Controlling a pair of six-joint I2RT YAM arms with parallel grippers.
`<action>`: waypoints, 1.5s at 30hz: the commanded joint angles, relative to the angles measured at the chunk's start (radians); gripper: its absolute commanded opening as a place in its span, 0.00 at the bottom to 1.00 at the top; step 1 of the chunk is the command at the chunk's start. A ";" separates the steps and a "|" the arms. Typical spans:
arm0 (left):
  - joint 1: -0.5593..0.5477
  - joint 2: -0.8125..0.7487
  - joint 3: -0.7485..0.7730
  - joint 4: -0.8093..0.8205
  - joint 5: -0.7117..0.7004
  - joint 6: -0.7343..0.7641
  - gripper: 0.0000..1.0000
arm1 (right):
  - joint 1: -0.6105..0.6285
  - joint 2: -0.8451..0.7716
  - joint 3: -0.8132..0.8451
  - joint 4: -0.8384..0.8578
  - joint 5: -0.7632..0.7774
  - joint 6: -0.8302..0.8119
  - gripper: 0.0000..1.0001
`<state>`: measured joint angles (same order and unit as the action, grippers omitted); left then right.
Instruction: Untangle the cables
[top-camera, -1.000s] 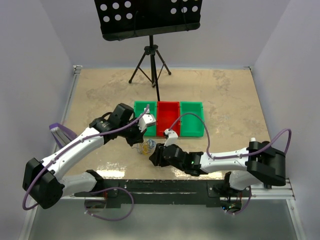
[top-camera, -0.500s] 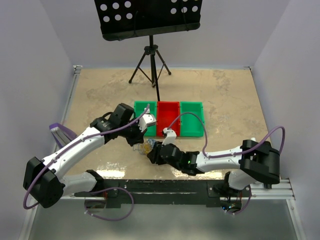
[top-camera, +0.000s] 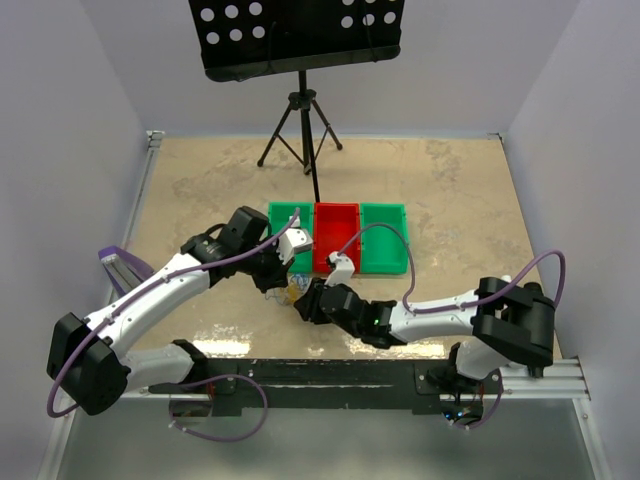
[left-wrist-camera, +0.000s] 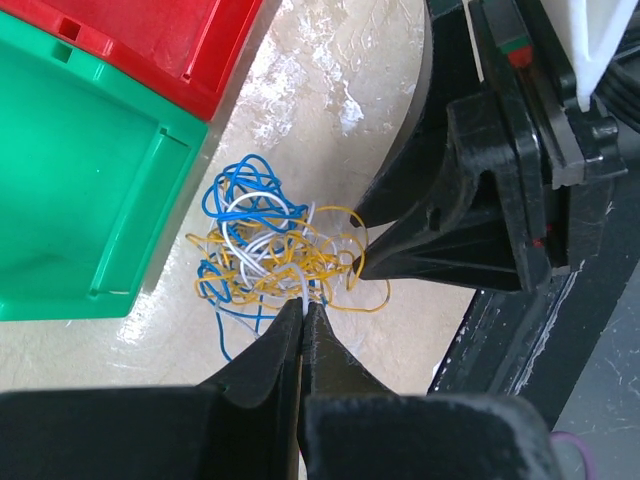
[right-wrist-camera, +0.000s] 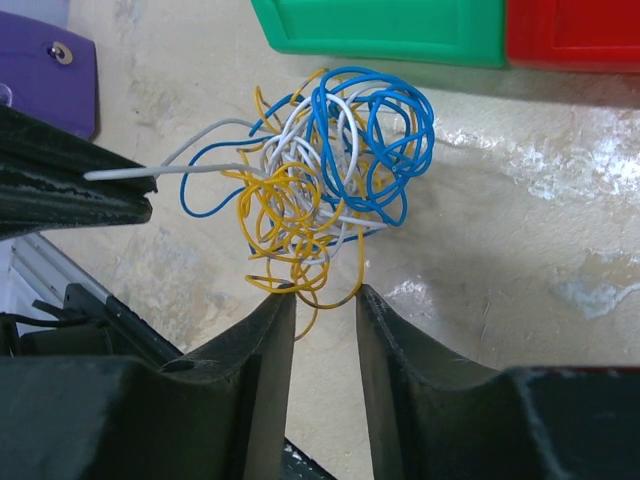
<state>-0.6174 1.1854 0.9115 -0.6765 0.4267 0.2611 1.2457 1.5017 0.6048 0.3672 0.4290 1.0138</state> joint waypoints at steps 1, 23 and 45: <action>-0.001 0.002 0.046 -0.006 0.038 -0.016 0.00 | -0.009 -0.008 0.003 0.053 0.051 0.034 0.31; 0.001 -0.038 0.089 -0.049 -0.101 0.036 0.00 | -0.014 -0.289 -0.050 -0.365 0.232 0.288 0.00; 0.257 -0.150 0.156 0.008 -0.473 0.133 0.00 | -0.075 -0.735 0.299 -1.426 0.775 0.711 0.00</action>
<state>-0.4187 1.0676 1.0214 -0.7265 0.0807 0.3706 1.2160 0.7864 0.8291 -0.9112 1.0393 1.7069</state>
